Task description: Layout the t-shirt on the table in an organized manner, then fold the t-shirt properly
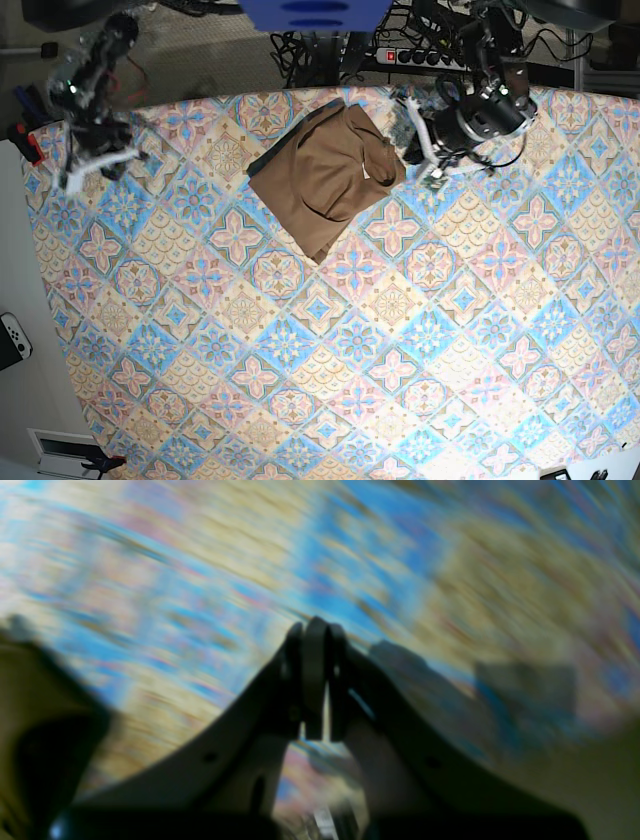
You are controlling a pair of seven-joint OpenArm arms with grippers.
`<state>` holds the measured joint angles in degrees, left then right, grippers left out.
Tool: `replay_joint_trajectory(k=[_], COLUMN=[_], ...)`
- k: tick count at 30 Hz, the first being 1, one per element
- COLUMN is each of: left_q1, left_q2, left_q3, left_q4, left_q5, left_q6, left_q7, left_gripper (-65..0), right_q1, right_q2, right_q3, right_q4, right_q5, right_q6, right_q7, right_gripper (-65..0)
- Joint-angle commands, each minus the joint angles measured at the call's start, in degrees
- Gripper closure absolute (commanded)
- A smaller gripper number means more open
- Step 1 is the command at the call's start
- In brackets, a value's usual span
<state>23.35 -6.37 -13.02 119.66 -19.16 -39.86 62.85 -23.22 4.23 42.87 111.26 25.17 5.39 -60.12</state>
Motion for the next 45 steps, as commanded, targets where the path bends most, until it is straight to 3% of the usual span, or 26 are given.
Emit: replay_joint_trajectory(k=[1, 6, 11, 20, 24, 28, 41, 45], left_q1=[0.51, 3.94, 9.22, 16.43, 18.18, 18.27, 15.9, 15.63], left_q2=[-0.35, -4.31, -7.65, -13.54, -14.07, -14.07, -13.8, -13.72], left_q3=[-0.13, 1.63, 5.76, 11.65, 13.15, 15.87, 22.11, 22.38], left_q4=[0.92, 0.92, 0.92, 0.74, 0.56, -2.43, -17.55, -25.11], left_q5=[-0.75, -0.84, -0.67, -0.58, -0.31, 4.7, 12.08, 11.99], left_q6=[-0.14, -0.14, -0.14, -0.14, -0.14, -0.14, -0.14, -0.14], left_q7=[-1.0, -1.27, -6.72, -12.7, -12.52, -12.26, -12.87, -19.29], left_gripper=[0.0, 0.0, 0.0, 0.0, 0.0, 0.0, 0.0, 0.0], right_q1=[-1.0, -7.15, -11.37, -19.37, -21.92, -22.27, -24.38, -24.38], right_q2=[0.65, 0.21, -5.68, -12.19, -12.36, -12.45, -12.98, -12.71], right_q3=[1.83, 5.96, 10.53, 11.59, 11.59, 11.59, 11.59, 11.59], right_q4=[1.31, 1.31, 1.4, 1.31, 1.22, 0.78, -8.36, -15.04], right_q5=[0.63, 0.63, 0.63, 0.63, 0.63, 0.72, 0.63, 0.55], right_q6=[0.37, 0.37, 0.37, 0.37, 0.37, 0.37, 0.46, 0.63], right_q7=[1.52, 5.92, 10.4, 17.96, 21.13, 24.38, 25.52, 30.45], right_gripper=[0.0, 0.0, 0.0, 0.0, 0.0, 0.0, 0.0, 0.0])
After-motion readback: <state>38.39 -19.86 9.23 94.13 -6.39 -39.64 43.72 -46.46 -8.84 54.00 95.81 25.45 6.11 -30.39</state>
